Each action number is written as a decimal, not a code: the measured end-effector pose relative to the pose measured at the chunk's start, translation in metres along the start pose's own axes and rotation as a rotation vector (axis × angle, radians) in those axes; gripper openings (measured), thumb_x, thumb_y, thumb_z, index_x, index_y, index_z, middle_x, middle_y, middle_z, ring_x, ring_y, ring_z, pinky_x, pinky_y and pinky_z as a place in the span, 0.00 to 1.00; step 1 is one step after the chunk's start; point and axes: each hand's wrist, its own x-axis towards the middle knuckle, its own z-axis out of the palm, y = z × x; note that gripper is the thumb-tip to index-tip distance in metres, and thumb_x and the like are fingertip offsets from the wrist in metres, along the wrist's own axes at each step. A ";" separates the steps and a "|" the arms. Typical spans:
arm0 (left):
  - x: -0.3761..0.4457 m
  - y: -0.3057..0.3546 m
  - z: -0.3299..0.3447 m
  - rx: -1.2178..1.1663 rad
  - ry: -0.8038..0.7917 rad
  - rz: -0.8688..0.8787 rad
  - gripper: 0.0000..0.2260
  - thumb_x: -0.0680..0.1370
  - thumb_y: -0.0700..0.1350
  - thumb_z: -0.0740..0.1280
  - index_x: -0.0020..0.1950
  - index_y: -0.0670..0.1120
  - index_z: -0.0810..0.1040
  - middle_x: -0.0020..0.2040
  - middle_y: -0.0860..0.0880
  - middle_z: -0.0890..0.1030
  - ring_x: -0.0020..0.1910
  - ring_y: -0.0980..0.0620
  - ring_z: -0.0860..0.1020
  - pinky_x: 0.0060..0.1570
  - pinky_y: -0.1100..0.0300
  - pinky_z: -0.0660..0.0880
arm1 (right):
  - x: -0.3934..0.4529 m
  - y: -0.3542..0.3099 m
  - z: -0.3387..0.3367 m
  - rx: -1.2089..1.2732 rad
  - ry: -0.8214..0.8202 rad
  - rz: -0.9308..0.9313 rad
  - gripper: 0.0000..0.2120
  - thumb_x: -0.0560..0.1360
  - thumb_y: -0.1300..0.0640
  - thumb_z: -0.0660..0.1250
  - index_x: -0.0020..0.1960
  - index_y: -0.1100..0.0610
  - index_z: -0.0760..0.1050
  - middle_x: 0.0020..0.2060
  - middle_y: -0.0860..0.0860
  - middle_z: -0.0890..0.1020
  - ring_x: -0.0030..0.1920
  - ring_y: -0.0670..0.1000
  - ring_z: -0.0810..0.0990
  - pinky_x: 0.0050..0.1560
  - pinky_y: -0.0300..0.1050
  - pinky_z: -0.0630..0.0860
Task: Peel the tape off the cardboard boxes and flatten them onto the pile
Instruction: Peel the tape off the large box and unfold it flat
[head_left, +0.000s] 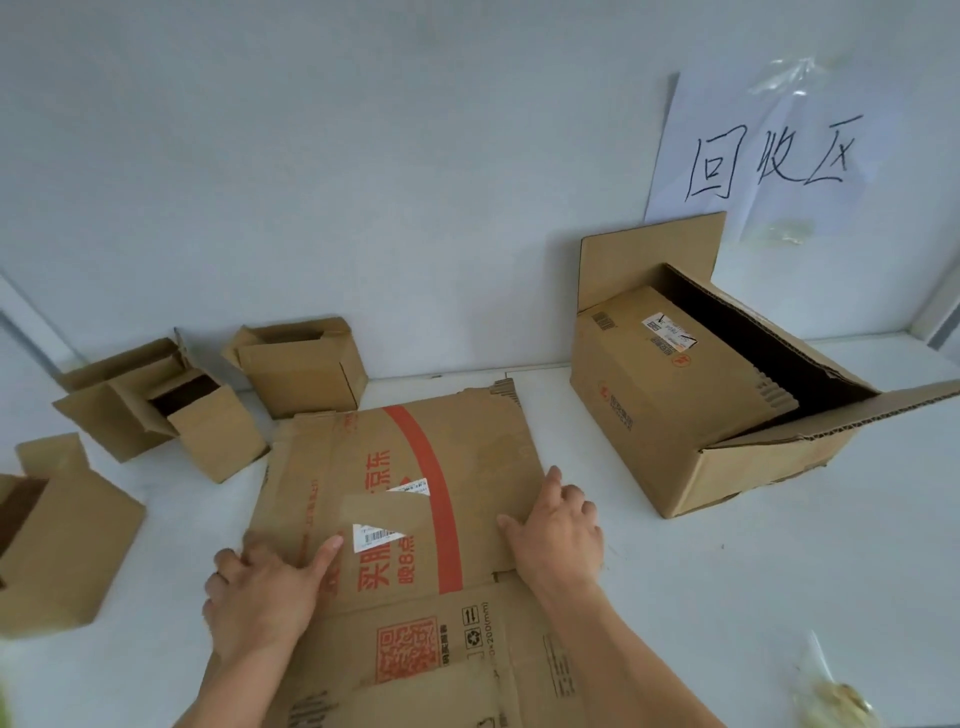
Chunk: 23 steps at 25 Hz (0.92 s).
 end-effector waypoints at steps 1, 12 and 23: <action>0.001 -0.006 -0.005 -0.054 0.011 -0.026 0.54 0.61 0.81 0.53 0.72 0.41 0.63 0.66 0.37 0.68 0.64 0.36 0.68 0.60 0.43 0.70 | -0.002 -0.002 -0.003 0.002 -0.013 0.065 0.45 0.75 0.34 0.63 0.78 0.58 0.48 0.70 0.56 0.66 0.69 0.57 0.66 0.64 0.52 0.69; -0.003 -0.027 -0.007 -0.542 -0.122 -0.091 0.41 0.68 0.72 0.66 0.61 0.37 0.68 0.52 0.41 0.77 0.49 0.37 0.78 0.42 0.48 0.75 | -0.023 0.016 -0.027 0.156 0.014 0.108 0.25 0.75 0.36 0.65 0.57 0.54 0.64 0.49 0.50 0.78 0.45 0.53 0.78 0.41 0.47 0.73; -0.060 0.018 0.016 -0.016 -0.167 0.228 0.41 0.71 0.75 0.53 0.78 0.53 0.54 0.77 0.39 0.51 0.75 0.38 0.53 0.73 0.42 0.56 | -0.033 0.068 -0.036 0.089 0.032 0.093 0.21 0.80 0.46 0.61 0.67 0.57 0.66 0.60 0.54 0.73 0.61 0.55 0.73 0.59 0.48 0.72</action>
